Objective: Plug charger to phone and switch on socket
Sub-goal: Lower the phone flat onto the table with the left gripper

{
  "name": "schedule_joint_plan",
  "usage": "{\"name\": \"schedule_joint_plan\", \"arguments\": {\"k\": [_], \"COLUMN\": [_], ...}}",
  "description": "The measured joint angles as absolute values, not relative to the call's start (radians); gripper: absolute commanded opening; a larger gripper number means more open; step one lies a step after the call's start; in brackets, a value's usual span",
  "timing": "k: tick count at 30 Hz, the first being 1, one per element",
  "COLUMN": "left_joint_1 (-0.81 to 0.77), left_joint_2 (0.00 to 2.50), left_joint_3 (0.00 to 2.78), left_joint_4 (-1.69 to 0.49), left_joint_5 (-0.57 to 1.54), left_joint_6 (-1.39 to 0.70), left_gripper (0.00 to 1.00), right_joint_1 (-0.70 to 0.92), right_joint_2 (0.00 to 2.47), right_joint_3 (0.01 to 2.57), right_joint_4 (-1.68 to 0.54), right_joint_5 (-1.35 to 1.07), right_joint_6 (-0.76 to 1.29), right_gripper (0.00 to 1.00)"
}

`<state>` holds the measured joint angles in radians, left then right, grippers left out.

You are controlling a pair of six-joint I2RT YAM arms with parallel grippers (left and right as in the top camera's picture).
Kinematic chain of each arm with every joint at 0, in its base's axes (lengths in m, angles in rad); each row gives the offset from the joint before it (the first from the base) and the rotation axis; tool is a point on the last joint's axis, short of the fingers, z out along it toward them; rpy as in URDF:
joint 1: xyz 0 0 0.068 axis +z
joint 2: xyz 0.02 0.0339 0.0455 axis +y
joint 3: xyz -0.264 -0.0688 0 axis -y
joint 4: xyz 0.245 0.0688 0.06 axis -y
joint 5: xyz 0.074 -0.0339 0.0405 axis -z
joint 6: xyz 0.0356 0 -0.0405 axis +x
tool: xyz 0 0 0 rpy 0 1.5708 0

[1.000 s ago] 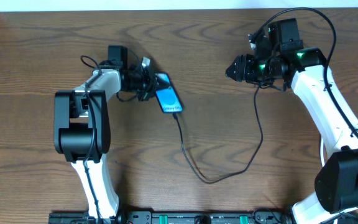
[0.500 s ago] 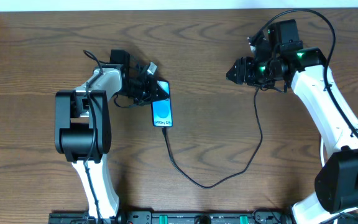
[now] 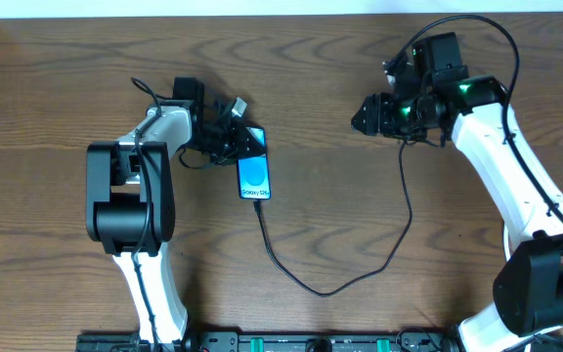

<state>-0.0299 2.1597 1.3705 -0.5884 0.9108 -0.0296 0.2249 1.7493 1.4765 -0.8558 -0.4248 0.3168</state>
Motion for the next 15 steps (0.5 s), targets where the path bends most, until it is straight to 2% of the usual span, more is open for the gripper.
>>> {"name": "schedule_joint_plan", "arguments": {"k": [15], "left_joint_1": [-0.03], "left_joint_2": [2.159], "left_joint_3": [1.374], "left_joint_4": [-0.602], "left_joint_5": [0.878], "left_joint_6": [-0.048], "left_gripper": [0.43], "right_joint_1": [0.226], "right_joint_2": [1.749], "right_joint_3": [1.477], "right_joint_4": [-0.867], "right_joint_5": [-0.424], "right_joint_6": [0.317], "right_gripper": [0.59]}}
